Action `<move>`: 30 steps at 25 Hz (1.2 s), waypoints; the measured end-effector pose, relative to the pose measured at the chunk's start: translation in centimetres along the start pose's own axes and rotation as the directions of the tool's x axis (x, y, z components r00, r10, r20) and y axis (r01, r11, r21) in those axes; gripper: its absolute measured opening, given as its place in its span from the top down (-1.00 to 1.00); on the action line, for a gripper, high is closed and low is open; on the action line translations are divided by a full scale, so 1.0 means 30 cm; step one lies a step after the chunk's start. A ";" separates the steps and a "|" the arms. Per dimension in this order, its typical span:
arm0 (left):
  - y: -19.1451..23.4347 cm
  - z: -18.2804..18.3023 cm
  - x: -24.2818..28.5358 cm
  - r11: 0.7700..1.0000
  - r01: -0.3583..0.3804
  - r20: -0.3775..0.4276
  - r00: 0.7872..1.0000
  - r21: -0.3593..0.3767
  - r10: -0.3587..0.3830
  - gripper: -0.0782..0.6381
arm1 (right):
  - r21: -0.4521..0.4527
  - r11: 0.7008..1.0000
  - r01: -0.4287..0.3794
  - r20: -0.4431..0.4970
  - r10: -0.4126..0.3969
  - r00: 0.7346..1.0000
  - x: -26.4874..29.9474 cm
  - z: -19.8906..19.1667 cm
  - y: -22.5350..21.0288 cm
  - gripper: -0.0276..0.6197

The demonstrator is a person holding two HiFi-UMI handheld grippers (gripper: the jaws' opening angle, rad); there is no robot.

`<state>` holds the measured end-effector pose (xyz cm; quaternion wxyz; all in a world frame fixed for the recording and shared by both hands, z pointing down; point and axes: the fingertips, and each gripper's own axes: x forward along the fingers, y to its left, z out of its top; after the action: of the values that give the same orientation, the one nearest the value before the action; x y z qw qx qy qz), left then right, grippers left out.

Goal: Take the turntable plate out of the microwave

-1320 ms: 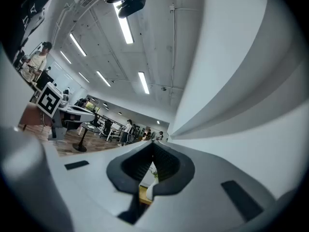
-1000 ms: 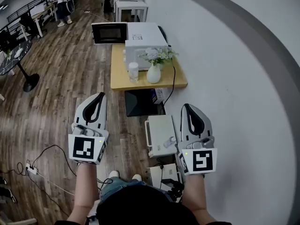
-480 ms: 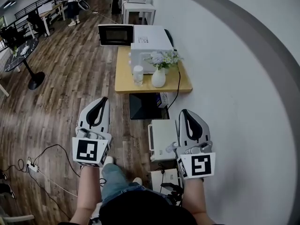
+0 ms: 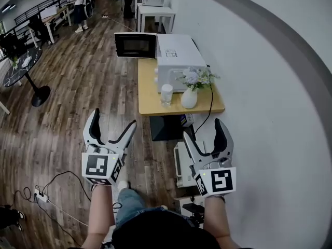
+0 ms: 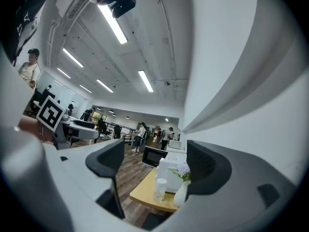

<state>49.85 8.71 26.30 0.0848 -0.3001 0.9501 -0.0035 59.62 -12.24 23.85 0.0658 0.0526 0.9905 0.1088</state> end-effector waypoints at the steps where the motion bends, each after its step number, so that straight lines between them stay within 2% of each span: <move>1: 0.051 -0.009 0.020 1.000 0.001 -0.006 1.000 -0.004 -0.001 -0.59 | 0.007 1.000 0.013 0.004 -0.013 1.000 0.042 0.003 0.016 -0.29; 6: 0.294 -0.029 0.120 0.998 0.050 -0.004 0.999 -0.039 -0.050 -0.60 | 0.022 0.999 0.034 -0.004 -0.034 0.999 0.270 0.009 0.147 -0.29; 13: 0.605 -0.060 0.236 0.993 0.120 -0.008 0.993 -0.019 -0.120 -0.59 | 0.029 0.998 0.061 -0.006 -0.061 0.998 0.576 0.012 0.359 -0.28; 18: 0.766 -0.121 0.260 0.992 0.125 -0.029 0.992 -0.013 -0.125 -0.59 | 0.022 0.999 0.043 -0.032 -0.043 0.999 0.738 -0.024 0.496 -0.28; 24: 0.933 -0.192 0.323 0.995 0.093 -0.035 0.995 -0.045 -0.095 -0.59 | -0.013 0.999 0.050 -0.048 -0.051 0.998 0.881 -0.047 0.546 -0.28; 30: 1.000 -0.225 0.478 0.990 0.138 -0.040 0.990 -0.023 -0.138 -0.59 | -0.006 0.997 0.076 -0.068 -0.077 0.995 1.048 -0.109 0.521 -0.28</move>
<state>20.11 24.80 28.96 0.0616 -0.3659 0.9286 -0.0059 29.57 5.98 26.76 0.0361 0.0108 0.9932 0.1099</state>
